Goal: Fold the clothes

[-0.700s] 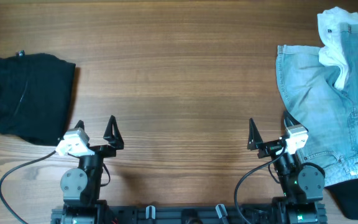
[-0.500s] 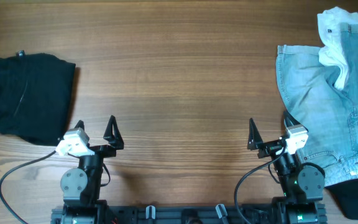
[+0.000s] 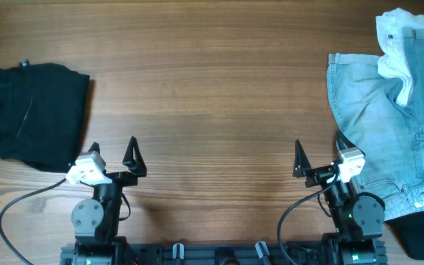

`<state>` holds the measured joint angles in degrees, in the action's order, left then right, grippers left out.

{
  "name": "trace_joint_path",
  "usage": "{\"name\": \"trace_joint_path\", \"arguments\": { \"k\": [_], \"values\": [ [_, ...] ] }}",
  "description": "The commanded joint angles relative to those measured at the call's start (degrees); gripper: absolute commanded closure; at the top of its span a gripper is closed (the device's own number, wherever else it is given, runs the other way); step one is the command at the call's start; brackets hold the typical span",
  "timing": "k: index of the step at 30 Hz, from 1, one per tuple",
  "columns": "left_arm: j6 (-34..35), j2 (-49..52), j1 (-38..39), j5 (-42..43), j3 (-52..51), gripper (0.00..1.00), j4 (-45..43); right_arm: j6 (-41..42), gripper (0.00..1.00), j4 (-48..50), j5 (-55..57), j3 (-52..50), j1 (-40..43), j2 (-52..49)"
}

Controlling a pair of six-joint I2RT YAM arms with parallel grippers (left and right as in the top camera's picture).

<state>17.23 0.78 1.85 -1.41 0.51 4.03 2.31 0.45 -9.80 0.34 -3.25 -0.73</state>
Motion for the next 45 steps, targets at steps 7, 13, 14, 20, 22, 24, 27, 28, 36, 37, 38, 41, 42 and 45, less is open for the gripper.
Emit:
{"name": "trace_joint_path", "arguments": {
  "k": [7,13,14,20,22,24,27,28,36,37,38,41,42,45],
  "values": [
    [-0.3,-0.5,-0.4,0.7,-0.2,0.0,0.1,0.8,0.0,0.3,0.8,0.0,-0.2,0.5],
    [-0.3,-0.5,-0.4,0.7,-0.2,0.0,0.1,0.8,0.0,0.3,0.8,0.0,-0.2,0.5],
    [-0.3,-0.5,-0.4,0.7,-0.2,0.0,0.1,0.8,0.0,0.3,0.8,0.0,-0.2,0.5],
    [-0.3,-0.5,-0.4,0.7,-0.2,0.0,0.1,0.7,0.0,0.3,0.8,0.0,-0.2,0.5],
    [-0.3,-0.5,-0.4,0.7,-0.2,0.0,0.1,0.7,0.0,0.3,0.8,0.0,-0.2,0.5],
    [-0.3,-0.5,-0.4,0.7,-0.2,0.0,0.1,0.8,0.0,0.3,0.8,0.0,-0.2,0.5],
    [-0.3,-0.5,-0.4,0.7,-0.2,0.0,0.1,0.9,0.0,0.3,0.7,0.0,-0.2,0.5],
    [-0.3,-0.5,-0.4,0.7,-0.2,0.0,0.1,0.9,0.0,0.3,0.8,0.0,-0.2,0.5],
    [0.5,-0.4,-0.4,1.7,-0.1,0.0,-0.4,10.1,0.0,-0.2,0.7,0.6,-0.2,0.5],
    [1.4,-0.4,-0.4,2.2,-0.1,0.0,-0.9,9.9,0.01,-0.9,0.8,1.4,-0.2,0.3],
    [1.4,-0.4,-0.4,2.4,0.1,0.0,-0.7,9.7,0.0,-1.4,1.1,2.2,-0.2,0.0],
    [1.4,-0.2,-0.4,3.7,2.7,0.0,1.0,9.7,0.0,-4.4,1.5,6.5,-0.2,-3.5],
    [1.4,0.2,-0.4,5.2,4.2,0.0,2.0,9.7,0.0,-5.2,1.4,8.1,-0.2,-5.0],
    [1.0,4.3,-0.4,5.9,11.0,0.0,9.4,9.7,0.0,-11.0,3.7,16.5,-0.1,-12.7]
  ]
}}
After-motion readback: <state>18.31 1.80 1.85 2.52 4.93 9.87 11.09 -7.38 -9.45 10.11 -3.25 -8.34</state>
